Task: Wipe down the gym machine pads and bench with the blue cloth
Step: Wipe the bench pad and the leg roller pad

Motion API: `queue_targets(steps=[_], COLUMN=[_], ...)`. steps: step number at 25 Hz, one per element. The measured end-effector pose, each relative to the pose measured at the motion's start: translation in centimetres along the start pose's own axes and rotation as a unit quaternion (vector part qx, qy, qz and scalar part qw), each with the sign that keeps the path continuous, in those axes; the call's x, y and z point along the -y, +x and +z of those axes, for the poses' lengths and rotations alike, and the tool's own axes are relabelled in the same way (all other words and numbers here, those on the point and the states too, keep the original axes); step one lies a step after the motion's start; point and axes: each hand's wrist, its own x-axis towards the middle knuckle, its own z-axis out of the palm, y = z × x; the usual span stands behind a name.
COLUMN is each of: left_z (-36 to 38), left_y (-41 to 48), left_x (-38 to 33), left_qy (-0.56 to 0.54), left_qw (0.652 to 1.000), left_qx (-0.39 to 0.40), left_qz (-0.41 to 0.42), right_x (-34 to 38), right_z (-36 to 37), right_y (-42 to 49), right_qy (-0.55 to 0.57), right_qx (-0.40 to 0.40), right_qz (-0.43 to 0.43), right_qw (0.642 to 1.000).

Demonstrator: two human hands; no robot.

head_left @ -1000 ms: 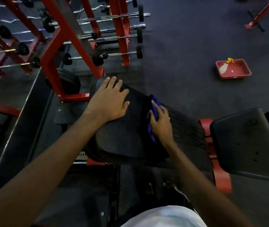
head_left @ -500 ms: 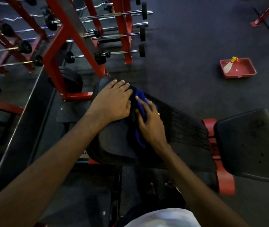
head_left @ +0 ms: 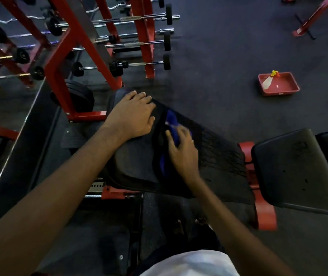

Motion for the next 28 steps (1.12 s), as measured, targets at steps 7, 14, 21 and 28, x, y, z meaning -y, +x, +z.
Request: queue_targets(steps=[7, 14, 21, 28], left_z=[0.2, 0.1, 0.3, 0.2], left_y=[0.2, 0.1, 0.1, -0.2], left_x=[-1.2, -1.3, -1.3, -1.7], left_qy=[-0.005, -0.012, 0.014, 0.033], left_qw=[1.000, 1.000, 1.000, 0.999], left_qx=[-0.011, -0.020, -0.024, -0.012], left_qz=[0.001, 0.004, 0.010, 0.009], right_x=[-6.0, -11.1, -4.8, -9.1], right_z=[-1.7, -2.5, -1.4, -1.4], right_y=[-9.3, -4.6, -4.6, 2.3], right_qy=[-0.020, 0.027, 0.051, 0.022], right_qx=[0.042, -0.022, -0.023, 0.006], right_qz=[-0.083, 0.038, 0.017, 0.013], right_qw=[0.995, 0.999, 0.998, 1.000])
